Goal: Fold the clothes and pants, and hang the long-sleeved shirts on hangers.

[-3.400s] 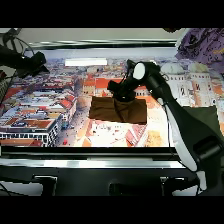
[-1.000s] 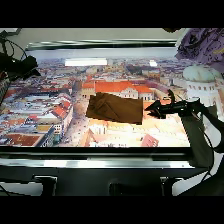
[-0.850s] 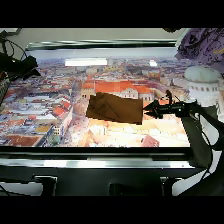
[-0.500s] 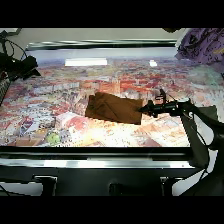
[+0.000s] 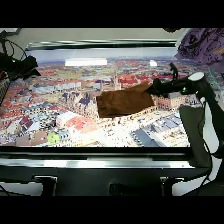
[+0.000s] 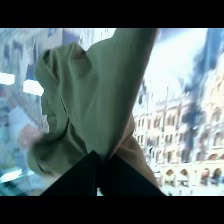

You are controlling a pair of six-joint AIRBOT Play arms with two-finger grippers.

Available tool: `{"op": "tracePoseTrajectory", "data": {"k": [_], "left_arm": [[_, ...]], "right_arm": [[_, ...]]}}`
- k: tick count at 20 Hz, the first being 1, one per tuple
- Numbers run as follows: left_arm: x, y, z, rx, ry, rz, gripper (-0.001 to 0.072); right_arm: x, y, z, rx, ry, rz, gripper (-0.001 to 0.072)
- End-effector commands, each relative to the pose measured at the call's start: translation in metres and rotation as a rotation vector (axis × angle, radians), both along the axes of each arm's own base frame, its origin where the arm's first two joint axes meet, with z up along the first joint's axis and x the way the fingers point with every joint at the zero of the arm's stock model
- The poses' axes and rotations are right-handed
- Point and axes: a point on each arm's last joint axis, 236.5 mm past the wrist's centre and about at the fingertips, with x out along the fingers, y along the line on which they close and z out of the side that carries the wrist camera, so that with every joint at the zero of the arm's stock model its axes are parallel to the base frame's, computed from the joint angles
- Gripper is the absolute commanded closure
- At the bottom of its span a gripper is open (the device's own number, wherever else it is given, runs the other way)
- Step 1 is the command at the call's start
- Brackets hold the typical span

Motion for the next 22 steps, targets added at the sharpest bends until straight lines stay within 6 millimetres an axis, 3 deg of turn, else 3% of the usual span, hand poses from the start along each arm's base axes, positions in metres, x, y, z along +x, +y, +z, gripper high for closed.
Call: {"op": "tracePoseTrajectory", "data": {"k": [1, 4, 7, 11, 14, 18, 22], "left_arm": [[0.0, 0.0, 0.0, -0.001, 0.0, 0.002, 0.0689], [0.0, 0.0, 0.0, 0.0, 0.0, 0.002, 0.0689], [0.0, 0.0, 0.0, 0.0, 0.0, 0.002, 0.0689], [0.0, 0.0, 0.0, 0.0, 0.0, 0.002, 0.0689], [0.0, 0.0, 0.0, 0.0, 0.0, 0.002, 0.0689], [0.0, 0.0, 0.0, 0.0, 0.0, 0.002, 0.0689], [0.0, 0.0, 0.0, 0.0, 0.001, 0.002, 0.0688]], "right_arm": [[0.032, -0.043, 0.057, -0.186, -0.1, -0.131, 0.0688], [0.041, -0.085, 0.091, -0.216, -0.125, -0.249, 0.0688], [0.036, -0.142, 0.105, -0.21, -0.108, -0.367, 0.0688], [0.014, -0.235, 0.118, -0.221, -0.082, -0.582, 0.0688], [-0.013, -0.3, 0.122, -0.218, -0.029, -0.773, 0.0688], [-0.061, -0.349, 0.117, -0.243, 0.106, -0.939, 0.0689], [-0.112, -0.37, 0.116, -0.348, 0.239, -1.037, 0.0689]]}}
